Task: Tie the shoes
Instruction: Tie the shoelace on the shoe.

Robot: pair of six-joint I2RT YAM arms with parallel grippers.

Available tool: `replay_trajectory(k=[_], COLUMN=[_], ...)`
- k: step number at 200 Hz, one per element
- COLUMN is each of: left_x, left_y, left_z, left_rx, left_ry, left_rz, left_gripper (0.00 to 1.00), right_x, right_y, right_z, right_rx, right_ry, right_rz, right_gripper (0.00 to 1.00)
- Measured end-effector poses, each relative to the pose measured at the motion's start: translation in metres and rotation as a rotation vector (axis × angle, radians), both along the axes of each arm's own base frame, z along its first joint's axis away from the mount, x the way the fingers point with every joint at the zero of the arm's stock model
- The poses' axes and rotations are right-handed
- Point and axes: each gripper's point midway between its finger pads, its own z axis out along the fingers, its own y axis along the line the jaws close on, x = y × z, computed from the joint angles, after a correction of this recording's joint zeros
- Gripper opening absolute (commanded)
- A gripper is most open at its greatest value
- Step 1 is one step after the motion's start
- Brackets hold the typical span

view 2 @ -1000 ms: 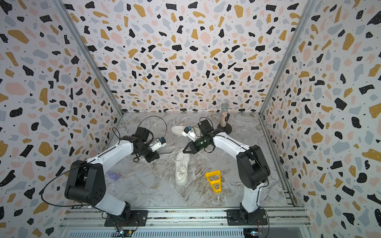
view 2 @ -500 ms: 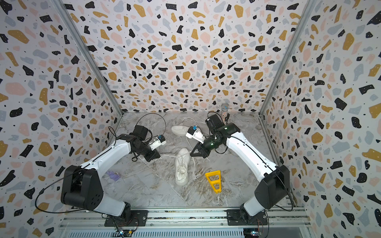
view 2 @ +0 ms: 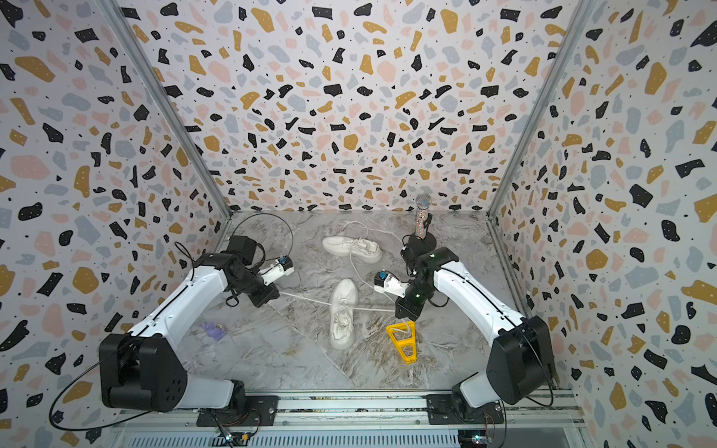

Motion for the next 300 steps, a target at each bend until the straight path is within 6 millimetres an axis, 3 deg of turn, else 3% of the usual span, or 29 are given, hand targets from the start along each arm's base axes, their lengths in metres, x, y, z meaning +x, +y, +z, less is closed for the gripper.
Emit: replay_trajectory(k=[25,59,102,131,165,200,220,239,260,280,300], left_x=[0.0,-0.001,0.003,0.009,0.019,0.021,0.023,0.024,0.021,0.016,0.01], left_y=[0.032,0.057,0.069,0.068,0.043,-0.007,-0.029,-0.044,-0.055,-0.063,-0.068], left_z=[-0.011,-0.033,-0.048,-0.047,-0.019,0.031,0.06,0.081,0.09,0.097,0.107], left_rx=[0.061,0.108,0.147,0.134,0.003,-0.222,-0.358,-0.47,-0.541,-0.586,-0.615], left_ry=[0.032,0.108,0.138,0.136,0.097,0.051,0.027,0.027,0.049,0.066,0.067], left_rz=[0.04,0.068,0.07,0.077,0.094,0.086,0.086,0.09,0.087,0.078,0.064], left_gripper=[0.0,0.0,0.0,0.0,0.0,0.0,0.0,0.0,0.0,0.0,0.0], right_x=[0.015,0.036,0.039,0.041,0.048,0.072,0.08,0.08,0.081,0.082,0.081], right_y=[-0.014,-0.024,-0.041,-0.038,-0.012,0.028,0.044,0.051,0.05,0.042,0.039], right_z=[-0.018,-0.039,-0.064,-0.07,-0.048,-0.008,0.005,0.001,-0.014,-0.03,-0.032], right_rx=[-0.075,-0.145,-0.22,-0.212,-0.089,0.084,0.157,0.184,0.157,0.101,0.073], right_ry=[-0.053,-0.104,-0.091,-0.073,-0.029,-0.03,-0.014,0.026,0.063,0.068,0.049], right_rz=[-0.014,-0.009,-0.002,-0.001,-0.013,-0.032,-0.046,-0.063,-0.082,-0.084,-0.055], right_gripper=[0.0,0.0,0.0,0.0,0.0,0.01,0.03,0.07,0.16,0.28,0.44])
